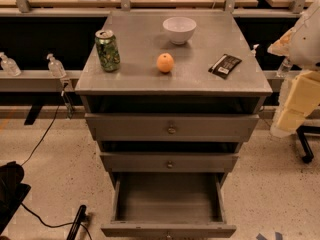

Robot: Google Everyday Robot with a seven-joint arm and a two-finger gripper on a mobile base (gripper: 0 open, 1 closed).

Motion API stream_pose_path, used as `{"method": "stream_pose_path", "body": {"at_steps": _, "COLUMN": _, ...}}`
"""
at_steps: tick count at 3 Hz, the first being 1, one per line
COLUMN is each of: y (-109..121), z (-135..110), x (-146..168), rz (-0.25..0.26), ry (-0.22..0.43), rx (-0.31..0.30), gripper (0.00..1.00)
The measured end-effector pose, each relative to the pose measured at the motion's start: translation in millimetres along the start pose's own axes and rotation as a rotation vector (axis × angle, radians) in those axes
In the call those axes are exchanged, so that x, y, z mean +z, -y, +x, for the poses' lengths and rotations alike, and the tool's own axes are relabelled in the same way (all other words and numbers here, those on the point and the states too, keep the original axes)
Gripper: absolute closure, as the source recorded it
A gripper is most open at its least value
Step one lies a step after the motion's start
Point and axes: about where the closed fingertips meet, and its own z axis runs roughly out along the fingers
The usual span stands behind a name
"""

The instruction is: Place rxbar chocolate into bottom drawer

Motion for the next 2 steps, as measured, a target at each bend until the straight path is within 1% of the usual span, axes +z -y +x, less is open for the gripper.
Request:
{"method": "stream_pose_path", "body": {"at_steps": 1, "y": 0.0, "z": 0.0, "x": 0.0, "rz": 0.000, "ry": 0.000, "rx": 0.000, "gripper": 0.00}}
{"method": "stream_pose_path", "body": {"at_steps": 2, "y": 12.1, "z": -3.9, "x": -0.2, "rz": 0.022, "ry": 0.021, "rx": -0.031, "gripper": 0.00}}
